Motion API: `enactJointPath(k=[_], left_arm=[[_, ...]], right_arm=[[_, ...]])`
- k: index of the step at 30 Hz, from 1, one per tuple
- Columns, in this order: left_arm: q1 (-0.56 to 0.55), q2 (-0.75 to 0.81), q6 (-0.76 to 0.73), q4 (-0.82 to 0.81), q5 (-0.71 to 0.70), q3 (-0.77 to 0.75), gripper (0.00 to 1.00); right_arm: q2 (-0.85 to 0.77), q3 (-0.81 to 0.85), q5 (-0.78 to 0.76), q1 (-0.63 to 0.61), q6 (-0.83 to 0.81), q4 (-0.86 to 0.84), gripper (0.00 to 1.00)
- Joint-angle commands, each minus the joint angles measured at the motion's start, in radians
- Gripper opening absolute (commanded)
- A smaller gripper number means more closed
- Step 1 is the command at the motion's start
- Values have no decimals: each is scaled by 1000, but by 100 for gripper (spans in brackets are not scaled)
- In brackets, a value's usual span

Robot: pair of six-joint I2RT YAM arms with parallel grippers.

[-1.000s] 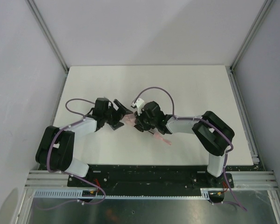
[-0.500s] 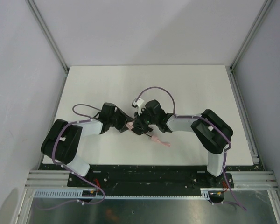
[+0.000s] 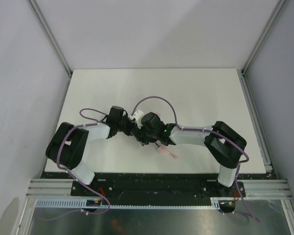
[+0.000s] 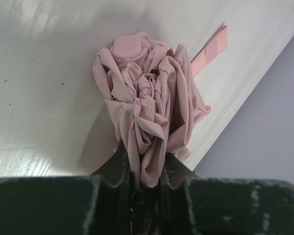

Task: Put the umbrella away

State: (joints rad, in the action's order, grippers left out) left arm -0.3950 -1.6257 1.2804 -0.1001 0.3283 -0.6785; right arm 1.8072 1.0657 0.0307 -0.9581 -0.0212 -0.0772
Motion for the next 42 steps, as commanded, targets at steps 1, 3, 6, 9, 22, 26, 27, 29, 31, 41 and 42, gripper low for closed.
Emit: enactJointPath(k=[1,3,6,9,22,26,27,29,31,41,42], left_arm=[[-9,-59,-86,222,-124,19,0],[-12,-59,-88,228,-124,18,0],[-13,-56,-94,232,-122,14,0],[-14,-52,-106,236,-117,7,0],[-4,-44,-187,237,-87,-62,30],[28,-3,-232,234,-98,-81,74],[41,11,-239,233,-99,-83,80],[69,45,-258,229,-99,-91,93],[91,77,-274,224,-98,-94,98],[75,23,-278,108,-43,-114,100],[72,9,-266,92,-58,-111,100]], right_arm=[[82,72,-293,-58,-58,211,75],[130,94,-399,-74,-76,236,74],[194,105,-487,-69,-62,275,71],[248,102,-493,-61,-39,306,63],[317,35,-373,-12,44,325,22],[310,6,-227,36,58,297,16],[311,0,-197,46,60,292,16],[315,-6,-139,68,65,281,15],[314,-12,-52,93,74,268,14],[313,-17,295,223,126,226,10],[315,-17,331,236,131,220,10]])
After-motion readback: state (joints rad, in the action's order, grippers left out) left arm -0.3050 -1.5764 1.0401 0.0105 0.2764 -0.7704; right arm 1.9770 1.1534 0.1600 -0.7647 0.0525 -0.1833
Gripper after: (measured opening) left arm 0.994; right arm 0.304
